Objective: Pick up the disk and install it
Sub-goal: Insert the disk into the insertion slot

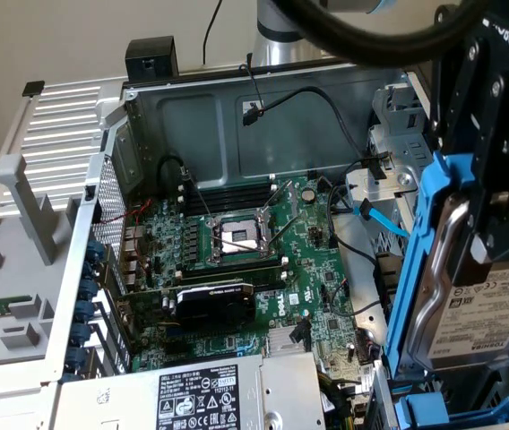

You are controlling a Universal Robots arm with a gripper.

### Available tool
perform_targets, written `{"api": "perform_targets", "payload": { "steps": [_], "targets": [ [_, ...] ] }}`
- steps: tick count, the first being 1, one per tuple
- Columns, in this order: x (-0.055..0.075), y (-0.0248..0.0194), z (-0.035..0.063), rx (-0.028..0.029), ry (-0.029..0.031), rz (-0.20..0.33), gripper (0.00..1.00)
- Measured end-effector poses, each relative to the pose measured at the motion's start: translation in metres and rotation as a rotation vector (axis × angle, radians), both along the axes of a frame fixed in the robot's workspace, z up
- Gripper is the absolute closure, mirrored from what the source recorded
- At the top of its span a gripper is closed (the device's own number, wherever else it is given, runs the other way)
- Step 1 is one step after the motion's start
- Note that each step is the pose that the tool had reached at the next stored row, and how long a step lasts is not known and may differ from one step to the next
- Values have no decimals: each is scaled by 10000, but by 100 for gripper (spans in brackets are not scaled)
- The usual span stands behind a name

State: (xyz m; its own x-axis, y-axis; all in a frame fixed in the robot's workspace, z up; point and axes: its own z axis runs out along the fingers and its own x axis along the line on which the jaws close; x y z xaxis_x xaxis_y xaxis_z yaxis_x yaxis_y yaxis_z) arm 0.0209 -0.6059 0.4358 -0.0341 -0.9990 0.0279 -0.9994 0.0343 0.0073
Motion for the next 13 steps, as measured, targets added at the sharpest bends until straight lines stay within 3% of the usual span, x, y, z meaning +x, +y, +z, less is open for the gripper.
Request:
{"api": "perform_targets", "payload": {
  "steps": [13],
  "targets": [
    [23, 0, -41, -7, 2, 47, 63]
  ]
}}
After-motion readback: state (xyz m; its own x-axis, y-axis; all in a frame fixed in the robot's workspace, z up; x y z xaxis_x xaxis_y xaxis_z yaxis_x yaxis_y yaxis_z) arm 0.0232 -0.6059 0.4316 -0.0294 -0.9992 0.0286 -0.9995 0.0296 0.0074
